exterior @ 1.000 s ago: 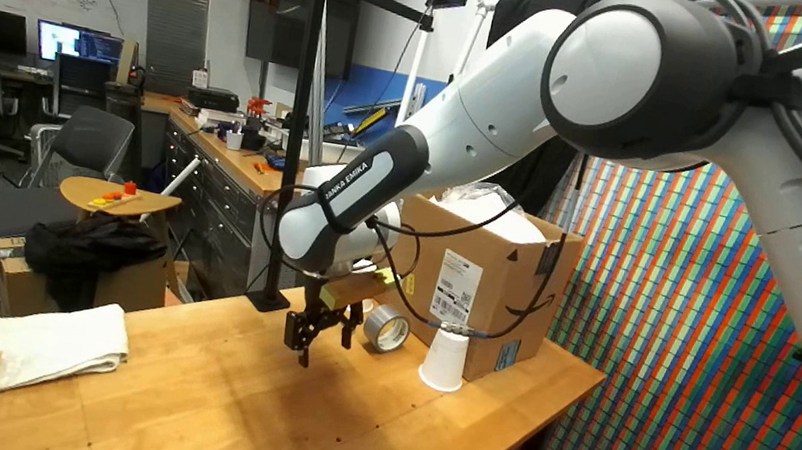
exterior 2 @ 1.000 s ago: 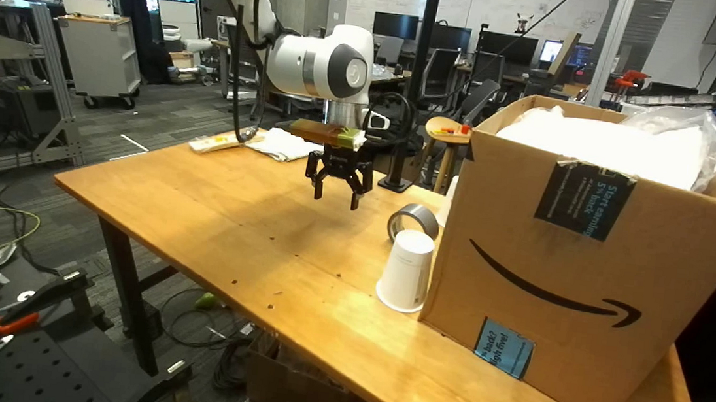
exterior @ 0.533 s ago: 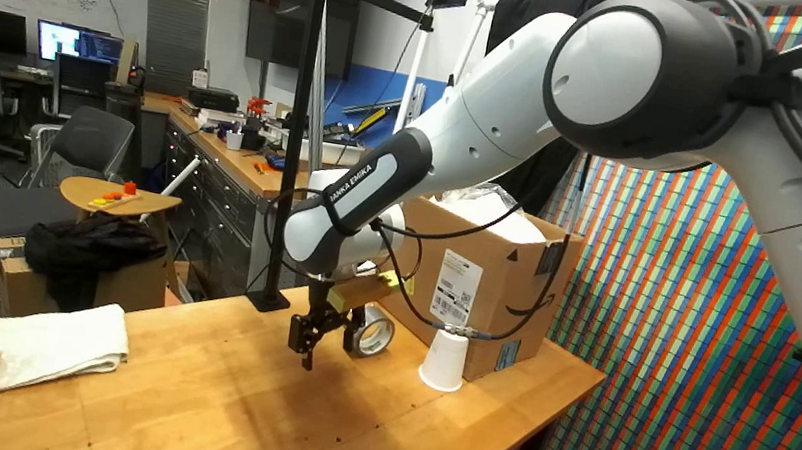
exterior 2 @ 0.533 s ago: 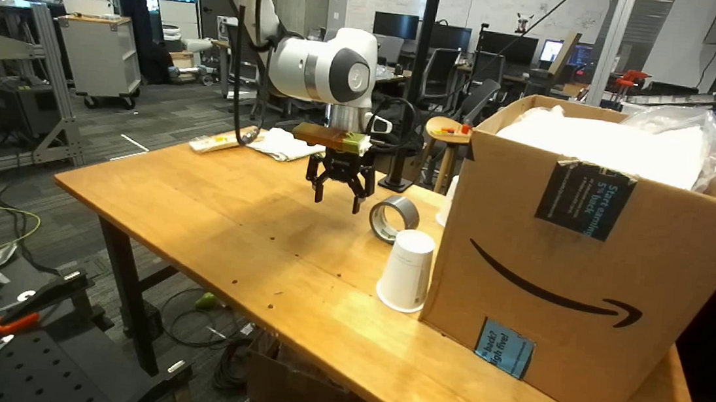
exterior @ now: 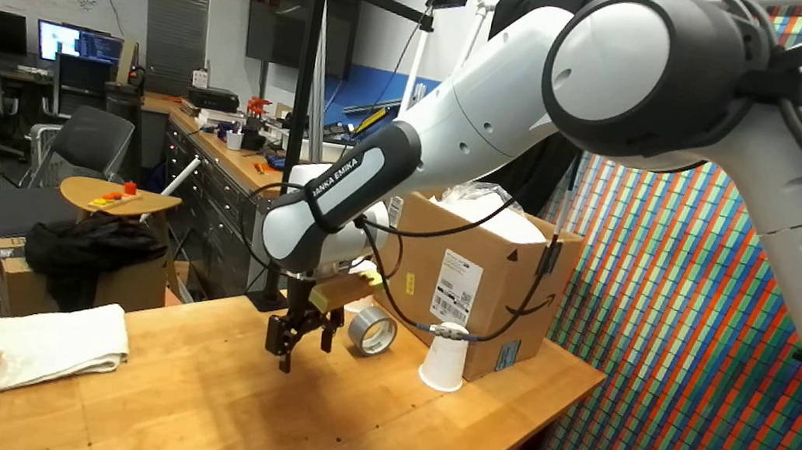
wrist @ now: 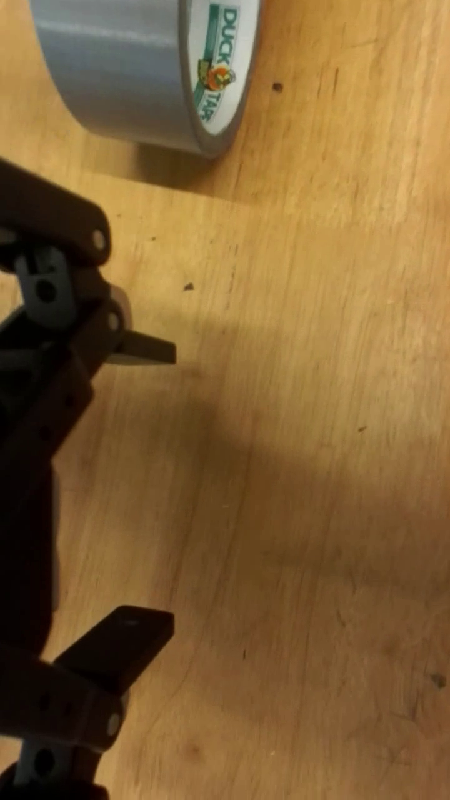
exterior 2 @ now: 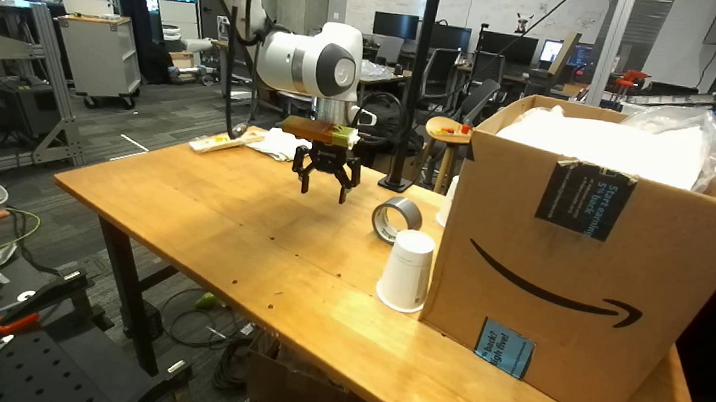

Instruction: Roll the grey masking tape to the right

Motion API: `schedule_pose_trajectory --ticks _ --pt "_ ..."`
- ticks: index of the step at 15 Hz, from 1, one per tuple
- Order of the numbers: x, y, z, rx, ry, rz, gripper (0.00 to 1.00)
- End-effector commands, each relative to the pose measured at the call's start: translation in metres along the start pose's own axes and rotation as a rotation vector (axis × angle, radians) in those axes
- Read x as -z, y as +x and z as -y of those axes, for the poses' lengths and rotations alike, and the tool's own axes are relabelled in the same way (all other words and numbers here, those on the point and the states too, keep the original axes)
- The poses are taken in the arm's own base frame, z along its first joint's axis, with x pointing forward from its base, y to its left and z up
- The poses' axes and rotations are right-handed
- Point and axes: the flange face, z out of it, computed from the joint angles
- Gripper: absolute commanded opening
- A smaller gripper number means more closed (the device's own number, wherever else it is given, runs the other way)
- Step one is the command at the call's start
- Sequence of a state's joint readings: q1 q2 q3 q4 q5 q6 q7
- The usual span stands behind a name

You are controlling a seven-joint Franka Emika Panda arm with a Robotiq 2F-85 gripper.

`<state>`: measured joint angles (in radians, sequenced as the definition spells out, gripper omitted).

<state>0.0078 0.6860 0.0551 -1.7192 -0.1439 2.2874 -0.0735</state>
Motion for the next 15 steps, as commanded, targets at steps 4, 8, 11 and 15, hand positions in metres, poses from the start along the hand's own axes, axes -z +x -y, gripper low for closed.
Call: schedule_pose_trajectory --ticks 4,8,11,15 --pt "0.011 0.009 -0.016 0.023 0.002 -0.031 1.0" --pt "0.012 0.009 -0.038 0.008 -0.007 -0.029 1.0" --pt "0.011 0.009 -0.055 -0.003 -0.006 -0.03 1.0" --pt "0.003 0.008 -0.069 -0.012 0.0 -0.024 1.0"
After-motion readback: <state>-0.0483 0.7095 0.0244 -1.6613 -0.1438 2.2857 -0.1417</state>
